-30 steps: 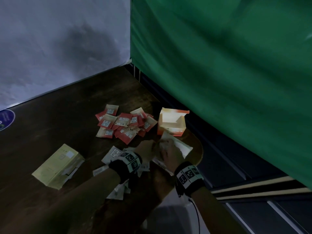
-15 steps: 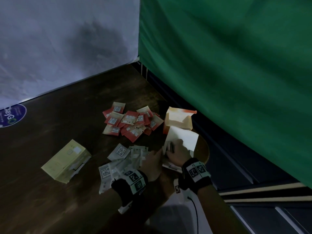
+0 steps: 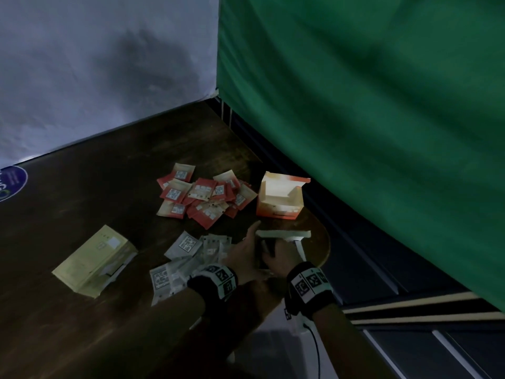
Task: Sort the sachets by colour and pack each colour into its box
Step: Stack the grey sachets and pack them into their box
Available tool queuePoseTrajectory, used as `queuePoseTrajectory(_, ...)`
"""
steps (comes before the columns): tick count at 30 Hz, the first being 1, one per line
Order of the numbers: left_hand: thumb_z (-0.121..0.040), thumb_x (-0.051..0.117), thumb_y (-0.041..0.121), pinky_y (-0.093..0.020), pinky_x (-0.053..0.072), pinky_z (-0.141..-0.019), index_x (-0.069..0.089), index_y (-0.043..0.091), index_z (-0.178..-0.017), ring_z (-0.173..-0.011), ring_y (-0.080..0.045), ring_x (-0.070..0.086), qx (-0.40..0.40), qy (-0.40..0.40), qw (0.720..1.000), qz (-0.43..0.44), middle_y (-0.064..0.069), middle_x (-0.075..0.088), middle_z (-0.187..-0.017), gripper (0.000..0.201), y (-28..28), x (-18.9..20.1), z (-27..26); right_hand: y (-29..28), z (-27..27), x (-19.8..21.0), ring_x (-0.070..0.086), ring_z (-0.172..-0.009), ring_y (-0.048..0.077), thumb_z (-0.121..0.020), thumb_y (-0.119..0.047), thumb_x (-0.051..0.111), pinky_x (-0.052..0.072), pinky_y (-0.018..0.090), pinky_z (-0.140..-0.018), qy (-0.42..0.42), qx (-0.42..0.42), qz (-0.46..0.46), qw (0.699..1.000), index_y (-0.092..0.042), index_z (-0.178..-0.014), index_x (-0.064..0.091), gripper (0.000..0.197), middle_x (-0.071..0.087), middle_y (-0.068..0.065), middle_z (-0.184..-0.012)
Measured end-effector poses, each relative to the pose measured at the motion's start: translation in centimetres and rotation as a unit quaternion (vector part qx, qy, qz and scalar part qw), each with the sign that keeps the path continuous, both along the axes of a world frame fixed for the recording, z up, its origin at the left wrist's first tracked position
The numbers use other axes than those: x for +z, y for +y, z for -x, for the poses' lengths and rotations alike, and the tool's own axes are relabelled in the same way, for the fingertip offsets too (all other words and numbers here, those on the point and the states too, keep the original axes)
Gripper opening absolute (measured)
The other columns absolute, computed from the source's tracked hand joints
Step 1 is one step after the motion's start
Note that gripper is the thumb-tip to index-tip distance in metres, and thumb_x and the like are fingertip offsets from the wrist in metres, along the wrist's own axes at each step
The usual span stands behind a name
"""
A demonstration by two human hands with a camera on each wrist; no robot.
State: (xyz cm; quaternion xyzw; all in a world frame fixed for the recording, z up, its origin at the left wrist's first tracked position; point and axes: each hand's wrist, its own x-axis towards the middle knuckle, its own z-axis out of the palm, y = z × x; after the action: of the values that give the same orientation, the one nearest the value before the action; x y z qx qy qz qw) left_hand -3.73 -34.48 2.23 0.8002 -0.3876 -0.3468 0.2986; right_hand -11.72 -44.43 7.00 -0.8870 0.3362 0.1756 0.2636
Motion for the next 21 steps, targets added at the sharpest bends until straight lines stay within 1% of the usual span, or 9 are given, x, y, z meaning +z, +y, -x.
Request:
queuePoseTrajectory(3, -0.062, 0.083, 0.029, -0.03, 0.045, -0.094, -0.003, 0.027, -0.148, -0.119, -0.023, 0.053, 0.062, 0.014, 0.998, 0.024, -0.003, 0.052, -0.134, 0.121, 0.1, -0.6, 0.6, -0.5, 0.0, -0.1, 0.063, -0.101, 0.026, -0.091, -0.046, 0.05, 0.051, 0.035, -0.089, -0.04, -0.075, -0.068, 0.994, -0.01, -0.116, 0.061, 0.045, 0.067, 0.01, -0.111)
queuePoseTrajectory(5, -0.061, 0.083, 0.032, -0.034, 0.046, -0.098, -0.002, 0.033, -0.146, -0.12, -0.022, 0.052, 0.079, 0.017, 0.996, 0.027, -0.004, 0.051, -0.135, 0.119, 0.0, -1.0, 1.2, -0.5, 0.0, -0.4, 0.064, -0.095, 0.026, -0.093, -0.045, 0.046, 0.052, 0.038, -0.088, -0.024, -0.065, -0.045, 0.997, -0.007, -0.107, 0.065, 0.045, 0.068, 0.013, -0.105)
queuePoseTrajectory(7, -0.062, 0.081, 0.037, -0.039, 0.046, -0.098, -0.002, 0.033, -0.145, -0.12, -0.023, 0.052, 0.097, 0.001, 0.995, 0.028, -0.007, 0.05, -0.135, 0.118, -0.3, -1.3, 1.8, 0.1, 0.1, -0.1, 0.061, -0.103, 0.027, -0.097, -0.043, 0.04, 0.048, 0.039, -0.094, 0.013, -0.036, 0.01, 0.999, -0.005, -0.113, 0.063, 0.048, 0.065, 0.015, -0.112)
queuePoseTrajectory(9, -0.067, 0.078, 0.037, -0.038, 0.045, -0.098, -0.003, 0.024, -0.148, -0.12, -0.024, 0.053, 0.118, -0.004, 0.993, 0.031, -0.01, 0.051, -0.134, 0.114, -0.6, -1.1, 2.2, 1.0, -0.2, -0.1, 0.052, -0.118, 0.033, -0.1, -0.031, 0.037, 0.039, 0.039, -0.102, 0.015, -0.044, 0.027, 0.999, -0.001, -0.127, 0.053, 0.043, 0.056, 0.02, -0.127)
queuePoseTrajectory(11, -0.071, 0.075, 0.035, -0.036, 0.044, -0.096, -0.004, 0.016, -0.149, -0.118, -0.025, 0.053, 0.128, -0.005, 0.991, 0.036, -0.011, 0.052, -0.133, 0.112, -0.8, -1.1, 2.4, 1.4, -0.6, 0.0, 0.048, -0.123, 0.037, -0.1, -0.016, 0.038, 0.034, 0.041, -0.103, -0.001, -0.036, 0.0, 0.999, 0.001, -0.133, 0.046, 0.037, 0.051, 0.023, -0.132)
queuePoseTrajectory(12, -0.072, 0.075, 0.035, -0.035, 0.044, -0.095, -0.005, 0.014, -0.149, -0.118, -0.025, 0.053, 0.127, -0.006, 0.991, 0.038, -0.01, 0.051, -0.133, 0.113, -0.7, -1.2, 2.5, 1.4, -0.6, -0.1, 0.051, -0.12, 0.035, -0.101, -0.017, 0.038, 0.037, 0.04, -0.101, 0.001, -0.028, 0.004, 1.0, -0.001, -0.13, 0.049, 0.036, 0.055, 0.022, -0.128)
queuePoseTrajectory(15, -0.065, 0.082, 0.034, -0.032, 0.043, -0.101, -0.004, 0.017, -0.149, -0.125, -0.021, 0.048, 0.126, 0.008, 0.991, 0.055, -0.008, 0.045, -0.14, 0.122, -0.2, -1.8, 2.5, 0.6, -0.3, 0.3, 0.062, -0.099, 0.024, -0.099, -0.032, 0.041, 0.047, 0.033, -0.089, 0.006, -0.045, 0.009, 0.999, -0.008, -0.108, 0.062, 0.034, 0.066, 0.01, -0.107)
queuePoseTrajectory(18, -0.06, 0.086, 0.026, -0.032, 0.036, -0.109, 0.002, 0.017, -0.15, -0.135, -0.02, 0.037, 0.147, 0.023, 0.987, 0.057, -0.006, 0.035, -0.148, 0.123, 0.3, -2.0, 2.3, -0.5, 0.1, 0.6, 0.065, -0.092, 0.023, -0.092, -0.025, 0.056, 0.048, 0.026, -0.072, -0.052, -0.064, -0.023, 0.996, -0.007, -0.1, 0.066, 0.022, 0.068, 0.01, -0.099)
queuePoseTrajectory(21, -0.06, 0.085, 0.028, -0.034, 0.035, -0.11, 0.005, 0.016, -0.149, -0.135, -0.022, 0.035, 0.16, 0.015, 0.985, 0.055, -0.007, 0.032, -0.148, 0.121, 0.1, -1.9, 2.5, -0.3, 0.4, 0.5, 0.065, -0.098, 0.021, -0.086, -0.016, 0.064, 0.045, 0.023, -0.073, -0.053, -0.046, -0.025, 0.997, -0.008, -0.105, 0.069, 0.021, 0.069, 0.007, -0.103)
